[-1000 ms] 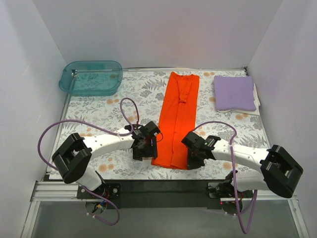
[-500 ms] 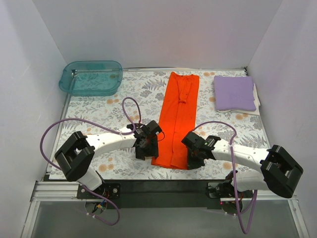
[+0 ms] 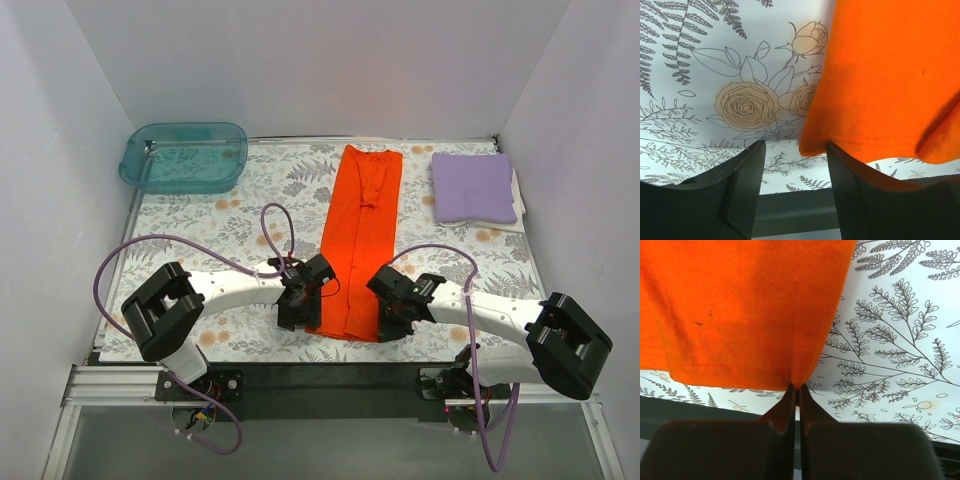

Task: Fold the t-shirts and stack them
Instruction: Fold the tshirt

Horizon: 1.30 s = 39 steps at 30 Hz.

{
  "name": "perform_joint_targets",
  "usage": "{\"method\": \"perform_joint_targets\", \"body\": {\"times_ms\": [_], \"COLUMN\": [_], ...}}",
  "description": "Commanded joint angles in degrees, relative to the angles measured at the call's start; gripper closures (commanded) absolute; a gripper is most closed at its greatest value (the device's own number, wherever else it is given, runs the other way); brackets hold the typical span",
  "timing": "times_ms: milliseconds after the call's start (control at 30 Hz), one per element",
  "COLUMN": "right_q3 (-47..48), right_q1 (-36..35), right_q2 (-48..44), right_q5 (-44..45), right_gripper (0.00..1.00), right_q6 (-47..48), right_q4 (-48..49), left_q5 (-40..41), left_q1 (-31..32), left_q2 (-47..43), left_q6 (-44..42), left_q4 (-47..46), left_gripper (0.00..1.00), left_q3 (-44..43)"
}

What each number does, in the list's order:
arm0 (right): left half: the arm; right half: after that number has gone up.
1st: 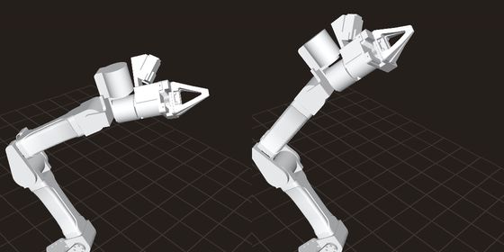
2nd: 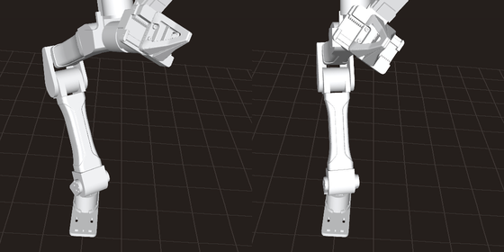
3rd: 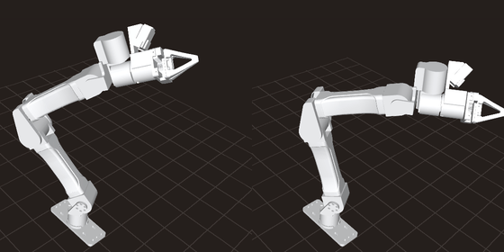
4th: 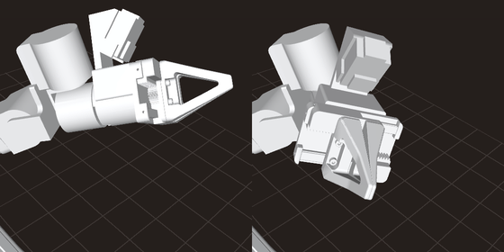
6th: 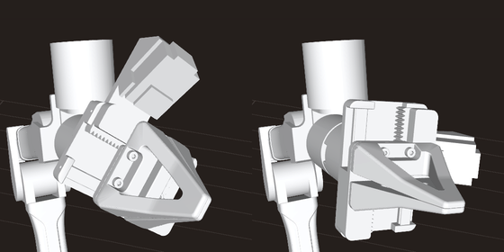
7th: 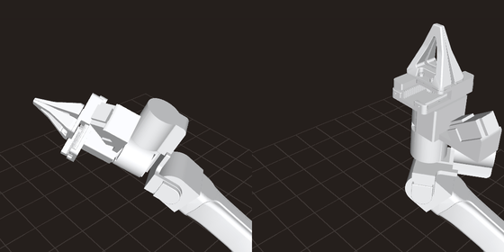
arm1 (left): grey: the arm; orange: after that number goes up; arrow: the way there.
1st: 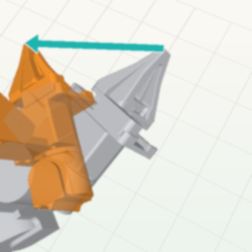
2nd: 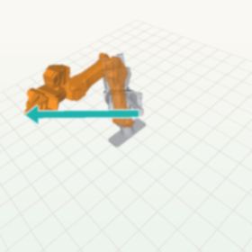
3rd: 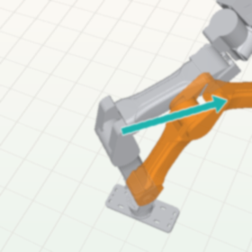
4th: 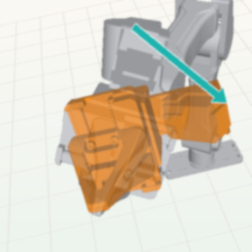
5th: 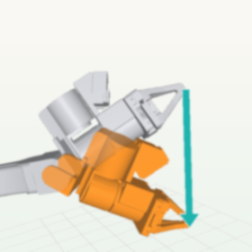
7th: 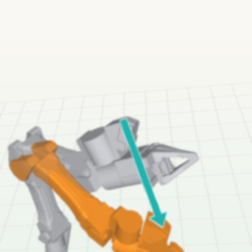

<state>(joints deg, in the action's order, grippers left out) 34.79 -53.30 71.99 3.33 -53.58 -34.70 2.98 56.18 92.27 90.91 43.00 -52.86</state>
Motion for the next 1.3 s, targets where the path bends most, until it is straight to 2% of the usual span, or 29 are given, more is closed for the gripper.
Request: {"method": "perform_joint_targets", "body": {"times_ms": [0,133,567,800,933,1000,1133,1267], "right_q3": [-1.65,-1.91,-2.00,-2.09,-2.00,-1.83,-0.86,-0.33], "right_q1": [-0.05,-0.05,-0.05,-0.05,-0.05,-0.05,-0.05,-0.05], "right_q2": [0.79,0.70,1.05,1.49,0.88,0.53,-0.70,-2.46], "right_q5": [0.09,0.09,0.01,-0.43,-0.26,-0.69,-2.89,-10.08], "right_gripper": [0.99,0.99,0.99,0.99,0.99,0.99,0.99,0.99], "right_q6": [0.23,0.23,0.58,1.11,1.29,2.33,4.88,7.25], "right_q4": [-0.63,-0.63,-0.63,-0.55,-0.63,-0.90,-3.88,-5.56], "left_q5": [1.14,1.50,0.97,0.53,0.27,0.97,1.15,-1.13], "left_q1": [1.38,1.65,1.65,1.91,2.09,2.00,2.09,2.26], "left_q2": [2.12,2.56,5.46,8.45,8.63,8.37,6.79,1.71], "left_q6": [1.19,1.99,1.55,1.02,1.11,1.11,1.11,-0.21], "left_q4": [-1.17,-2.13,-5.21,-5.21,-5.04,-4.07,-0.74,4.35], "left_gripper": [0.52,0.57,0.59,0.73,0.87,1.00,1.00,1.00], "left_q3": [2.23,4.25,2.94,1.97,1.97,1.80,2.14,2.94]}}
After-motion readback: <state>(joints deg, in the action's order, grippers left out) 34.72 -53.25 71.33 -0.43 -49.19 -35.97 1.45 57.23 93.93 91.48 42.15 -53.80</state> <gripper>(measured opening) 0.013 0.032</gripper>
